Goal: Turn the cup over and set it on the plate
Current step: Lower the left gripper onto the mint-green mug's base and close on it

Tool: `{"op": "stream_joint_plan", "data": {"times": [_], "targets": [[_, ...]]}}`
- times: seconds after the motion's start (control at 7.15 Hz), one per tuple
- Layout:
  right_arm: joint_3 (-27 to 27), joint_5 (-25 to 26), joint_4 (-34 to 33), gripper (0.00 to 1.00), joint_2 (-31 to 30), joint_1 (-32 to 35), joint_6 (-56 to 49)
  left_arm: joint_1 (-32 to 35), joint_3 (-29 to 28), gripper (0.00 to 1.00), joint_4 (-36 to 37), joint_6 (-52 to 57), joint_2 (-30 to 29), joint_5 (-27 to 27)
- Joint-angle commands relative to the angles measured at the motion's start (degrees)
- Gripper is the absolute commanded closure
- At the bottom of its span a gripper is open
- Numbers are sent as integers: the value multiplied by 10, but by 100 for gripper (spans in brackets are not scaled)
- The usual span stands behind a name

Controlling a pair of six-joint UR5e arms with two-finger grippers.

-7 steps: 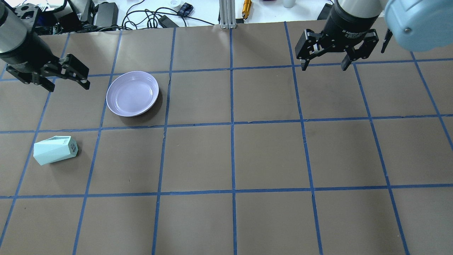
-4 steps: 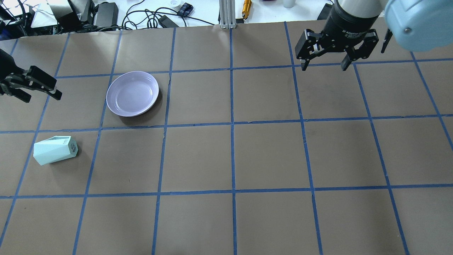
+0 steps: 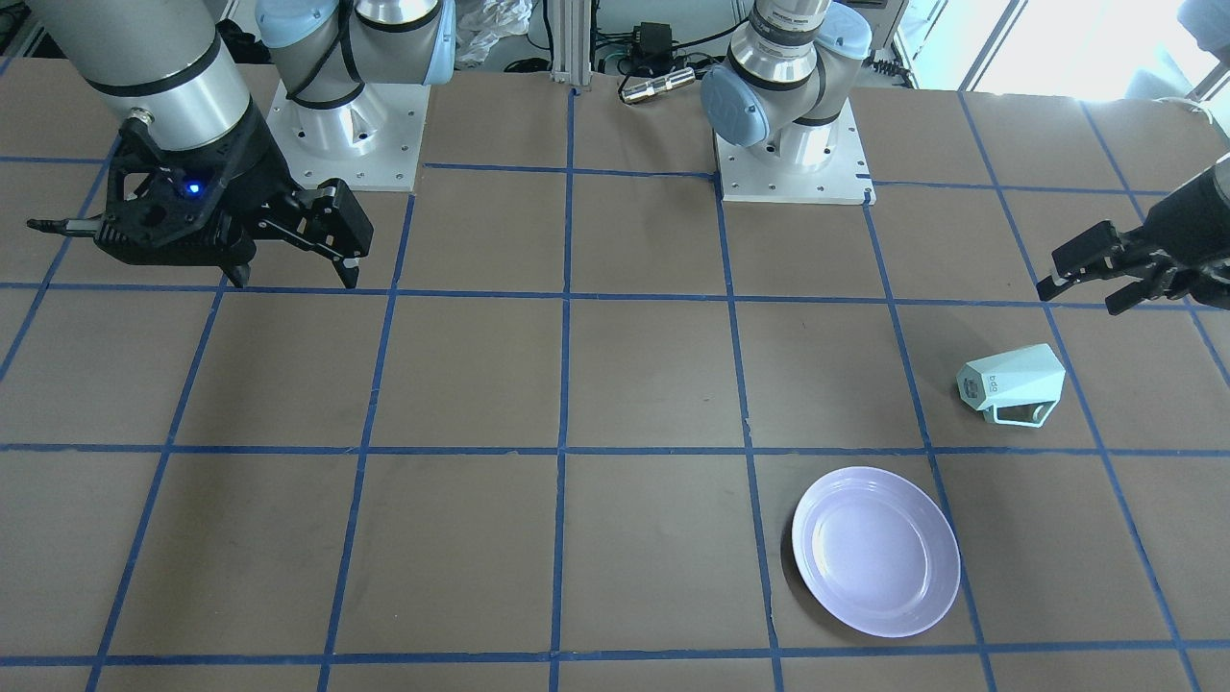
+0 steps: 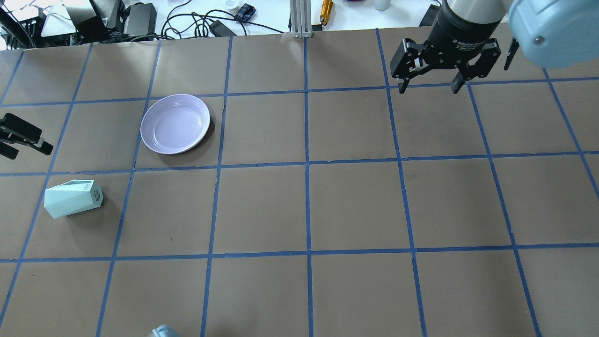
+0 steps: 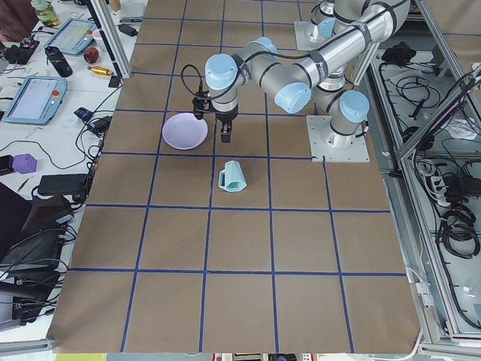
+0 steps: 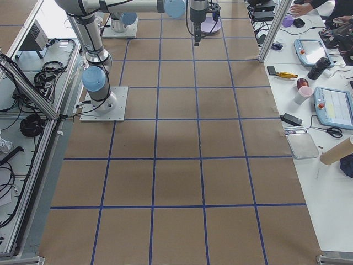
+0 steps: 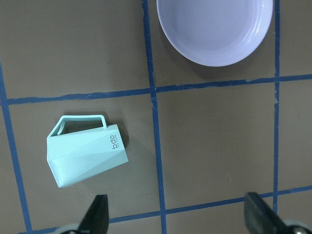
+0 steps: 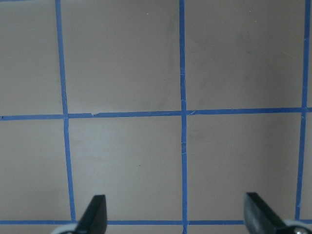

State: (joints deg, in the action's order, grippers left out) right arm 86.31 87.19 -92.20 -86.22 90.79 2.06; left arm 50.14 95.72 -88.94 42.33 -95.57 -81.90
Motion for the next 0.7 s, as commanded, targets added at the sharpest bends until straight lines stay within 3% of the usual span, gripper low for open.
{"op": "stream_joint_plan", "data": {"times": [0.0, 0.56], "targets": [[0, 0, 0, 0, 0, 0, 0, -51, 16, 3, -1, 15, -23, 25], [0, 0, 0, 0, 0, 0, 0, -101, 27, 3, 5, 50, -77, 50]]}}
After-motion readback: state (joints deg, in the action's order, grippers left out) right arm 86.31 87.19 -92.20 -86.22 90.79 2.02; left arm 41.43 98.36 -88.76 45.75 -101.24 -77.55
